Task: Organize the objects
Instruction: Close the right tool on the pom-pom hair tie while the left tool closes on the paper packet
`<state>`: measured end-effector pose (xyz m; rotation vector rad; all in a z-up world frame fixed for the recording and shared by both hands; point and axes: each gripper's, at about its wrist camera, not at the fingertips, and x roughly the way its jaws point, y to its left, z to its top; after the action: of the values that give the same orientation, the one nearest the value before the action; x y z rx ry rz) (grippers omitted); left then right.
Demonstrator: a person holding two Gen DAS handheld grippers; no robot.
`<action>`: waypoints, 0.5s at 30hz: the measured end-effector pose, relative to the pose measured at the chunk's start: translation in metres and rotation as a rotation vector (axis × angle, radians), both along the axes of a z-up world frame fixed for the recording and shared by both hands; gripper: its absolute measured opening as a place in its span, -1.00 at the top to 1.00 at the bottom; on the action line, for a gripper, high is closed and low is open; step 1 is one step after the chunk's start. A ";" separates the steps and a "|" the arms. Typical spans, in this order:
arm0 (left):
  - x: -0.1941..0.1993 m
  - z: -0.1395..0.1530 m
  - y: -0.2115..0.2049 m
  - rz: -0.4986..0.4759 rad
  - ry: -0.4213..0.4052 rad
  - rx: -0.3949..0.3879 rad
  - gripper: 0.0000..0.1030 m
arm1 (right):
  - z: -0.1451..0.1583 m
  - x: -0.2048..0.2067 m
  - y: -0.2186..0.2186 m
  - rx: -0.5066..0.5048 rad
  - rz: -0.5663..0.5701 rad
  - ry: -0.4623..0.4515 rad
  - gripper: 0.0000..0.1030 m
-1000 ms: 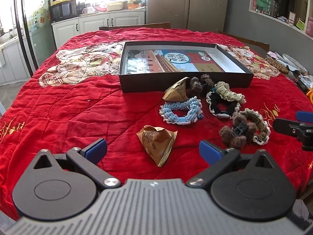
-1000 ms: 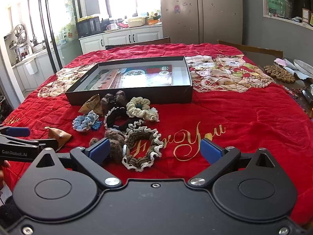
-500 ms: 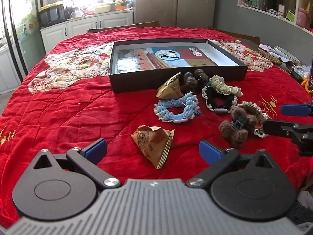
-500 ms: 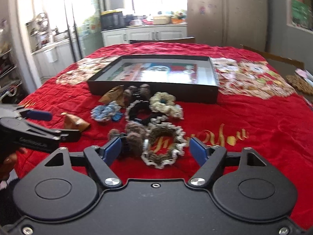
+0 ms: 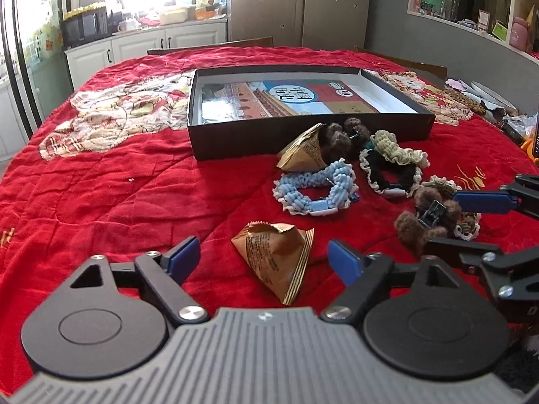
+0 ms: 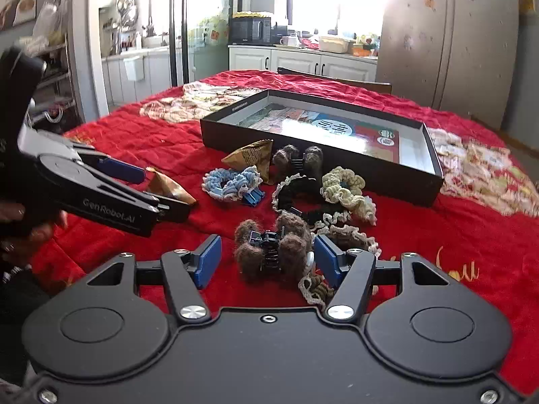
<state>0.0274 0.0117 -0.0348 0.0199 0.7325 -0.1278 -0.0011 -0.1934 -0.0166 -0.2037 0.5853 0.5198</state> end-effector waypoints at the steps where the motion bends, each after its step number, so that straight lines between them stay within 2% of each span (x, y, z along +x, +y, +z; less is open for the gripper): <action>1: 0.000 -0.001 0.001 -0.001 0.003 -0.006 -0.64 | -0.002 0.000 0.002 -0.016 0.001 -0.009 -0.16; 4: 0.002 -0.004 0.002 -0.003 0.010 -0.016 -0.55 | -0.006 0.005 0.007 -0.036 0.007 -0.008 -0.13; 8: 0.004 -0.005 0.003 -0.001 0.009 -0.025 -0.44 | -0.010 0.010 0.010 -0.049 0.006 -0.011 0.00; 10: 0.005 -0.006 0.004 0.000 0.007 -0.031 -0.35 | -0.012 0.012 0.010 -0.059 0.003 -0.019 0.07; 12: 0.005 -0.006 0.005 0.001 0.002 -0.028 -0.16 | -0.012 0.012 0.010 -0.057 0.003 -0.018 0.12; 15: 0.005 -0.006 0.005 0.002 -0.009 -0.018 -0.07 | -0.012 0.014 0.009 -0.049 0.009 -0.019 0.18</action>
<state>0.0323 0.0165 -0.0409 0.0021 0.7228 -0.1321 0.0124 -0.1846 -0.0290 -0.2572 0.5786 0.5119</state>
